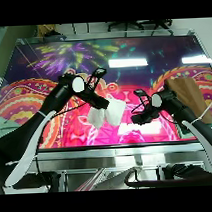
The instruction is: Fold the shirts.
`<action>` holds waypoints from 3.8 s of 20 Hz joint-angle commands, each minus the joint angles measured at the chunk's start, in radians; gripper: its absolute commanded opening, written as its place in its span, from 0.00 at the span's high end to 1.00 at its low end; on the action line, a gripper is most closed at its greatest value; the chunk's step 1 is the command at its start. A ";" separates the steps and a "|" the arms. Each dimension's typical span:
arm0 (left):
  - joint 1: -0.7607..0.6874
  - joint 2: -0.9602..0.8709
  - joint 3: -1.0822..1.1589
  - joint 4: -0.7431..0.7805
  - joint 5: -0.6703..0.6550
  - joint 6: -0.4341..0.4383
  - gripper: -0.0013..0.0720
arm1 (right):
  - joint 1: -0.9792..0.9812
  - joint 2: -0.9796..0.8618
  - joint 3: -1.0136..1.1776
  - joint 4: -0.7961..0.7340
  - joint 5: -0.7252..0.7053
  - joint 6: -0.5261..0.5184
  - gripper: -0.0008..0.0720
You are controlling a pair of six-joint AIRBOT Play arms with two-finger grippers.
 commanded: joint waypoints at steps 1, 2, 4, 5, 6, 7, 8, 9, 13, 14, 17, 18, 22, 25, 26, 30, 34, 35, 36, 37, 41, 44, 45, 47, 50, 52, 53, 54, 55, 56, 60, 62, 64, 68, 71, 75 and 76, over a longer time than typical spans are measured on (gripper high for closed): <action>0.026 -0.034 0.082 0.001 -0.114 0.044 0.28 | -0.047 0.001 0.108 -0.012 0.034 0.000 0.65; 0.060 -0.029 0.124 0.003 -0.167 0.044 0.03 | -0.076 0.001 0.141 -0.012 0.047 -0.002 0.65; 0.148 0.003 0.130 -0.002 -0.233 0.046 0.03 | -0.135 0.003 0.184 -0.003 0.062 -0.015 0.65; 0.190 0.038 0.074 -0.003 -0.231 0.045 0.03 | -0.158 0.005 0.183 -0.001 0.059 -0.016 0.65; 0.221 0.079 -0.015 -0.003 -0.216 0.045 0.03 | -0.163 0.003 0.179 -0.002 0.059 -0.016 0.65; 0.247 0.121 -0.117 -0.004 -0.186 0.045 0.03 | -0.161 0.001 0.168 0.003 0.058 -0.025 0.64; 0.267 0.164 -0.243 -0.028 -0.134 0.046 0.03 | -0.159 -0.004 0.151 0.037 0.048 -0.042 0.63; 0.286 0.202 -0.364 -0.083 -0.064 0.050 0.03 | -0.159 -0.010 0.134 0.079 0.029 -0.071 0.63; 0.333 0.251 -0.764 -0.526 0.274 0.247 0.03 | -0.159 -0.068 0.108 0.182 -0.055 -0.109 0.19; 0.333 0.234 -0.814 -0.627 0.321 0.307 0.03 | -0.159 -0.079 0.108 0.196 -0.065 -0.113 0.19; 0.332 0.139 -0.863 -0.911 0.397 0.509 0.03 | -0.159 -0.102 0.108 0.221 -0.076 -0.143 0.19; 0.333 0.103 -0.851 -0.988 0.407 0.569 0.03 | -0.159 -0.106 0.108 0.221 -0.075 -0.146 0.19; 0.332 -0.023 -0.760 -1.038 0.387 0.634 0.57 | -0.159 -0.107 0.108 0.221 -0.073 -0.158 0.19; 0.343 -0.076 -0.693 -1.036 0.316 0.661 0.96 | -0.159 -0.108 0.108 0.220 -0.113 -0.161 0.19; 0.356 -0.077 -0.678 -1.035 0.298 0.661 0.97 | -0.159 -0.109 0.108 0.220 -0.151 -0.161 0.19; 0.429 -0.032 -0.632 -0.890 0.219 0.612 0.97 | -0.162 -0.156 0.116 0.240 -0.346 -0.161 0.19; 0.531 0.071 -0.615 -0.742 0.214 0.540 0.97 | -0.162 -0.271 0.126 0.405 -0.357 -0.264 0.19; 0.563 0.089 -0.615 -0.740 0.209 0.540 0.97 | -0.162 -0.298 0.126 0.412 -0.357 -0.270 0.19; 0.586 0.098 -0.615 -0.739 0.198 0.540 0.97 | -0.162 -0.326 0.126 0.412 -0.356 -0.270 0.19; 0.607 0.100 -0.615 -0.739 0.181 0.541 0.97 | -0.162 -0.349 0.126 0.412 -0.357 -0.270 0.19; 0.635 0.077 -0.615 -0.723 0.158 0.544 0.97 | -0.162 -0.392 0.126 0.427 -0.356 -0.292 0.20; 0.634 0.052 -0.615 -0.724 0.157 0.555 0.97 | -0.161 -0.404 0.126 0.517 -0.353 -0.375 0.54; 0.634 0.048 -0.615 -0.724 0.158 0.555 0.97 | -0.161 -0.407 0.126 0.582 -0.354 -0.428 0.62; 0.634 0.051 -0.613 -0.727 0.158 0.555 0.97 | -0.162 -0.409 0.126 0.734 -0.354 -0.548 0.86; 0.635 0.095 -0.574 -0.725 0.140 0.556 0.97 | -0.164 -0.396 0.185 0.798 -0.327 -0.633 0.96; 0.645 0.167 -0.464 -0.726 0.084 0.550 0.97 | -0.193 -0.364 0.325 0.789 -0.256 -0.632 0.96; 0.649 0.212 -0.374 -0.726 0.043 0.533 0.97 | -0.220 -0.340 0.433 0.790 -0.211 -0.631 0.96; 0.652 0.257 -0.262 -0.722 0.010 0.510 0.97 | -0.246 -0.315 0.549 0.790 -0.173 -0.631 0.96; 0.655 0.299 -0.147 -0.722 -0.016 0.501 0.97 | -0.268 -0.288 0.672 0.789 -0.144 -0.628 0.96; 0.660 0.339 -0.023 -0.709 -0.027 0.483 0.97 | -0.286 -0.260 0.807 0.789 -0.118 -0.628 0.96; 0.659 0.477 0.445 -0.460 -0.025 0.358 0.97 | -0.301 -0.143 1.158 0.735 -0.082 -0.631 0.96; 0.659 0.551 0.568 -0.349 -0.015 0.319 0.97 | -0.301 -0.042 1.156 0.669 -0.126 -0.669 0.96; 0.659 0.637 0.584 -0.275 0.001 0.314 0.97 | -0.301 0.037 1.156 0.637 -0.163 -0.708 0.96; 0.659 0.776 0.373 -0.235 0.066 0.315 0.97 | -0.301 0.069 1.151 0.634 -0.200 -0.752 0.96; 0.659 0.777 0.177 -0.226 0.113 0.317 0.97 | -0.301 -0.008 1.071 0.634 -0.200 -0.752 0.96; 0.659 0.599 -0.032 -0.234 0.129 0.344 0.97 | -0.298 -0.201 0.870 0.649 -0.185 -0.751 0.96; 0.659 0.535 -0.075 -0.233 0.142 0.356 0.97 | -0.295 -0.265 0.821 0.668 -0.186 -0.753 0.96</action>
